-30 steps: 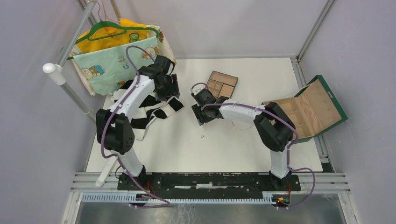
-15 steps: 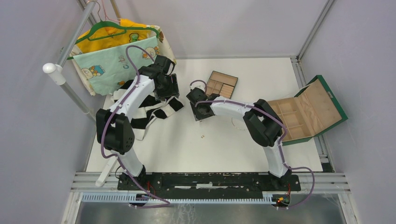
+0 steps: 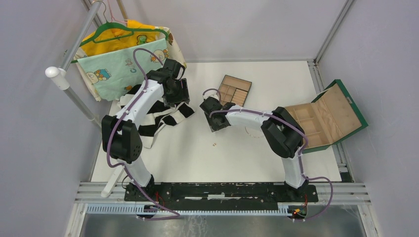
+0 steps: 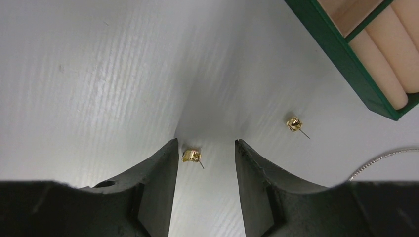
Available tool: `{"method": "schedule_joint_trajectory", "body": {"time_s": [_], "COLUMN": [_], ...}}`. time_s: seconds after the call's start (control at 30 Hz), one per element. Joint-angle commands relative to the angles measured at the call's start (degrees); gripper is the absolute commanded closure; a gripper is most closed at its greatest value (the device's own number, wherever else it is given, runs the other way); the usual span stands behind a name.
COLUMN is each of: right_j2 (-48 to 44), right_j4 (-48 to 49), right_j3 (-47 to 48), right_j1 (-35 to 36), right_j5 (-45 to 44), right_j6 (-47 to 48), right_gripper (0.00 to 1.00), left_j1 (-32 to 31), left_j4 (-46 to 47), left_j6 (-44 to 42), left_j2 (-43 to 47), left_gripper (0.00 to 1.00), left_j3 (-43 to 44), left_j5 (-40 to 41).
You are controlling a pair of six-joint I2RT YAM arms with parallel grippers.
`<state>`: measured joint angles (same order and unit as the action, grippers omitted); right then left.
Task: Organize the mixed jewelry
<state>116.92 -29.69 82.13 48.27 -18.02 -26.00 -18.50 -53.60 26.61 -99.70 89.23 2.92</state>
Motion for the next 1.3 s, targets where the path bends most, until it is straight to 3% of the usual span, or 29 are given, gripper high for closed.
{"method": "schedule_joint_trajectory", "body": {"time_s": [0.0,0.6,1.03,1.27], "right_j2": [-3.7,-11.7,-12.2,-7.8], "right_j4": [-1.2,0.9,1.0,-1.8], "right_j3": [-3.1,-5.0,-9.9,-3.2], "right_j1": [0.1,0.1,0.1,-0.1], "right_j5": [-0.2,0.9,4.0,3.7], "right_j6": [4.5,8.4,9.9,6.1], "right_gripper": [0.48,0.41,0.45,0.47], "left_j1": [-0.1,-0.1,-0.1,-0.1], "left_j4": [1.4,1.3,2.3,2.6], "left_j6": [-1.4,-1.8,-1.6,-1.9], "left_j2": [2.8,4.1,4.4,3.9], "left_gripper": [0.28,0.28,0.28,0.28], "left_j3": [-0.2,-0.5,-2.3,-2.1], "left_j5": [0.8,-0.4,-1.2,-1.4]}}
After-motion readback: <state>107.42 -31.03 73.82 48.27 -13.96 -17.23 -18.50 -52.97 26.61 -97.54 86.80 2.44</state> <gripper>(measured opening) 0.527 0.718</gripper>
